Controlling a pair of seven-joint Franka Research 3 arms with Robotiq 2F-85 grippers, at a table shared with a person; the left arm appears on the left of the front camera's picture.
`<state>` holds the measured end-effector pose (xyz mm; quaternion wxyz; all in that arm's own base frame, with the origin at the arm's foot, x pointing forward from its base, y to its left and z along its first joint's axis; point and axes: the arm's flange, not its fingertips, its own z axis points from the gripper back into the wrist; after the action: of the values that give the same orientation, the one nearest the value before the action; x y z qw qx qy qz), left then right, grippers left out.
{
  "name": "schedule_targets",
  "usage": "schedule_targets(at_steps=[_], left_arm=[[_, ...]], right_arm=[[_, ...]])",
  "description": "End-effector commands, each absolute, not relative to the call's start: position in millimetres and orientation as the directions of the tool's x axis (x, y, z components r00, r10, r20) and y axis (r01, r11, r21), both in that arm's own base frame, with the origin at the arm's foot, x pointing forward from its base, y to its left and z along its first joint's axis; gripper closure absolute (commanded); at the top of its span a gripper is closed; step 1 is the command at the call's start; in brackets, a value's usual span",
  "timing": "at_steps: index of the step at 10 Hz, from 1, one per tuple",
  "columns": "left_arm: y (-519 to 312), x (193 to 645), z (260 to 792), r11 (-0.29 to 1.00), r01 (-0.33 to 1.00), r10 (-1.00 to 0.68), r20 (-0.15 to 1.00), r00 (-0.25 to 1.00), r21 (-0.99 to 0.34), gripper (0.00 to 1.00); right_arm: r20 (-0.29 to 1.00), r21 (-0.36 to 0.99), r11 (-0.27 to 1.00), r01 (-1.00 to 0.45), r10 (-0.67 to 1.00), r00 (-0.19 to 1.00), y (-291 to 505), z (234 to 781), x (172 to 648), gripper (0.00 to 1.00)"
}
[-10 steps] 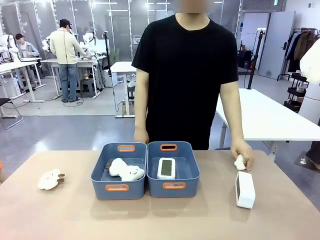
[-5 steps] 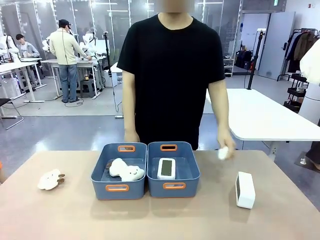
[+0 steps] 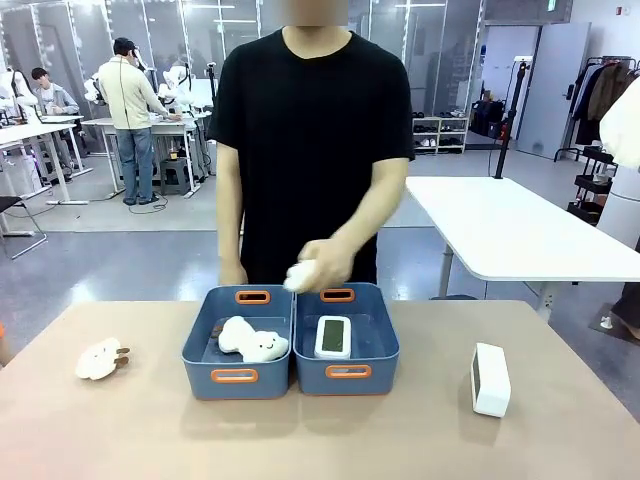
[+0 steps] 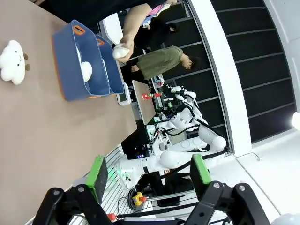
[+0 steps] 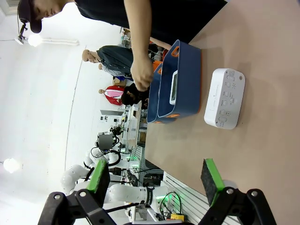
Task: Sort the digital clocks into the basket.
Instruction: Pick up the Digital clock from the table and place it into the empty Plastic storage basket.
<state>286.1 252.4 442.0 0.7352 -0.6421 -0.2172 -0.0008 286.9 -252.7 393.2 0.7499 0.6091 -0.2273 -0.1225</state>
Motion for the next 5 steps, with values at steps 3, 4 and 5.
schedule_targets(at_steps=[3,4,5], left_arm=[[248.7,284.0,441.8,0.193,0.261,0.285,0.309,0.907,-0.946,0.10],[248.7,284.0,441.8,0.193,0.261,0.285,0.309,0.907,-0.946,0.10],[248.7,284.0,441.8,0.193,0.261,0.285,0.309,0.907,-0.946,0.10]], right_arm=[[0.196,0.969,0.224,-0.100,-0.461,0.866,-252.9,395.1,286.4,0.00],[0.192,0.969,0.228,-0.093,-0.461,0.867,-252.7,393.2,286.9,0.00],[0.208,0.943,0.327,-0.064,-0.428,0.880,-242.8,402.0,291.0,0.00]])
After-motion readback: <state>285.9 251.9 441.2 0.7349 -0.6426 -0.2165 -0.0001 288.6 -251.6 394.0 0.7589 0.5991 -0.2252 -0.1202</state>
